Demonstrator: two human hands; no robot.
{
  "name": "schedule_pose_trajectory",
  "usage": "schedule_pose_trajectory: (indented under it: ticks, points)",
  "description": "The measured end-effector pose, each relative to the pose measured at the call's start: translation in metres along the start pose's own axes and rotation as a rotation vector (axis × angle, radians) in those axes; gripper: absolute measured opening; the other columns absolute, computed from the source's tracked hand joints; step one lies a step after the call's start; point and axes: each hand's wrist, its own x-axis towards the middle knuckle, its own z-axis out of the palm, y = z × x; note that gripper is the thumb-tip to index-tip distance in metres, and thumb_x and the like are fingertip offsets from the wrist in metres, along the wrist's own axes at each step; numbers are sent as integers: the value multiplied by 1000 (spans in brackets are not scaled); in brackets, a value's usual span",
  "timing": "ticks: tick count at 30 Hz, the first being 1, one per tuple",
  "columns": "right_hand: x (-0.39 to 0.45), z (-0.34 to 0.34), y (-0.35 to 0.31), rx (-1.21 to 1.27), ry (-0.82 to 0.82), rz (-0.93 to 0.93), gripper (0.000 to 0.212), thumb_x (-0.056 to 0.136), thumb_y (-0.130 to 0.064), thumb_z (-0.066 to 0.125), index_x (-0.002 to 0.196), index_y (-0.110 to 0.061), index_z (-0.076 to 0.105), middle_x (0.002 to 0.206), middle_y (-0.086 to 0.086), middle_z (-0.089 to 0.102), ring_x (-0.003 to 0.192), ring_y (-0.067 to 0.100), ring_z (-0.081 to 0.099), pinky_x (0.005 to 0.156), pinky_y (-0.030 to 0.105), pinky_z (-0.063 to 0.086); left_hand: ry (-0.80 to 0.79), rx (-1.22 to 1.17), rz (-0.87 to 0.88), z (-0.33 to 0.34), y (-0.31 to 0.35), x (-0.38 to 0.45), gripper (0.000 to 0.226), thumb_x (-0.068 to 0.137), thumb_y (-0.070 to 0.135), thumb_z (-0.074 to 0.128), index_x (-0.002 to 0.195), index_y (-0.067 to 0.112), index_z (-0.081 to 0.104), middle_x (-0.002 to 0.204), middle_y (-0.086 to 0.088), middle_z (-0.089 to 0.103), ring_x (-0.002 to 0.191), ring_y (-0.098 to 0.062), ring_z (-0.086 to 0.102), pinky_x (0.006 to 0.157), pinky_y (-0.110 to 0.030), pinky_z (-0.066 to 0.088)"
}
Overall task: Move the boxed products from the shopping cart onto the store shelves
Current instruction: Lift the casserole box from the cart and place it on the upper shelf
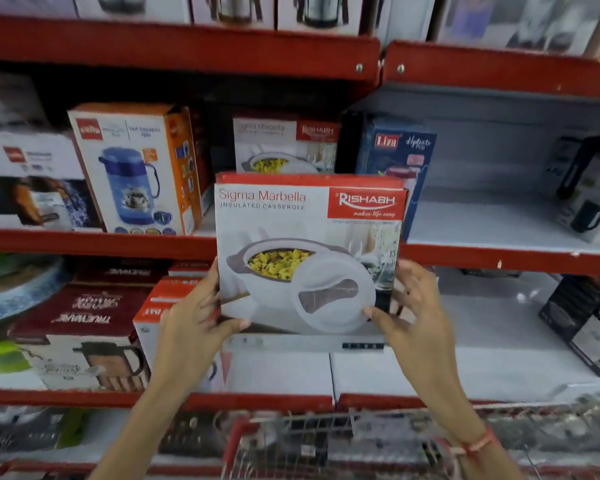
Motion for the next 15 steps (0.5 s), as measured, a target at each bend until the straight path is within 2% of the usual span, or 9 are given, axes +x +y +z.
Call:
schedule_pose_trajectory:
  ticks: [1,3,5,7,10,12,15]
  points:
    - [18,8,-6,7,8,-36,70,78,-2,75,127,-40,43,111,-48,52,110,-11,56,92,14,51,25,-11,38,-2,5,19,89,65,-14,74,125,44,43,98,37,66,98,9,63,86,-19,54]
    - [55,25,-18,15,21,-88,80,79,-2,74,142,-33,35,126,-33,51,120,0,52,101,27,47,73,-26,111,-7,14,57,90,65,-13,74,138,28,39,113,22,65,102,6,62,89,-21,53]
    - [88,39,-25,54,41,-114,85,78,-2,74,146,-32,31,127,-24,52,122,4,50,104,32,45,91,-22,168,-11,22,93,91,67,-10,75,142,22,35,125,9,60,111,1,59,93,-24,52]
    - [119,51,-25,79,59,-132,82,78,-1,74,144,-30,34,123,-23,55,120,7,52,104,34,46,81,-43,195,-13,19,124,91,68,-11,74,143,23,34,132,3,57,116,-8,59,95,-37,52]
    - [156,68,-9,39,81,-141,77,78,-7,76,140,-30,35,133,-8,58,120,18,57,102,47,49,60,-109,154,-13,1,160,88,71,-15,69,143,22,34,136,-1,54,122,-22,55,96,-57,48]
    - [172,79,5,2,97,-145,74,79,-9,76,137,-32,35,134,-4,58,121,20,57,100,51,49,74,-63,141,-10,-13,179,89,72,-14,68,144,24,31,136,-2,54,123,-24,54,95,-59,47]
    - [188,95,21,-32,97,-136,71,81,-5,72,135,-29,34,136,0,56,122,22,56,101,51,47,138,96,152,-4,-29,197,96,72,-7,72,145,32,24,133,-2,55,118,-20,57,95,-53,50]
